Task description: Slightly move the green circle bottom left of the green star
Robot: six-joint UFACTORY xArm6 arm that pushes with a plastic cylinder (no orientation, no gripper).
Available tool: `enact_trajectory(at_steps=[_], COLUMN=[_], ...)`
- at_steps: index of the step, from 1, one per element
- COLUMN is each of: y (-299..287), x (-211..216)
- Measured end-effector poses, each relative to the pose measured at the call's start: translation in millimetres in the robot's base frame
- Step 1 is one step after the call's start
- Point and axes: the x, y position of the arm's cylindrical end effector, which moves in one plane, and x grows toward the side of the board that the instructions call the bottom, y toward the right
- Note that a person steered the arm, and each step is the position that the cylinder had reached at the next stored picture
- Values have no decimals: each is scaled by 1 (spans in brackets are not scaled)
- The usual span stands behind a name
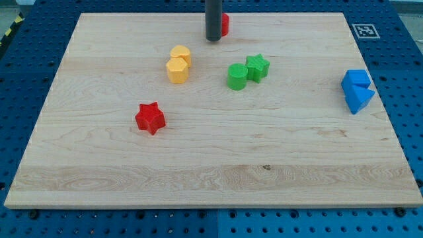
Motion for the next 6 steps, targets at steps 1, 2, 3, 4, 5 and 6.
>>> enact_trajectory(at_steps=[1, 2, 3, 4, 5, 6], y=[0, 1, 10, 11, 11, 11], x=[30, 54, 69, 90, 107, 108])
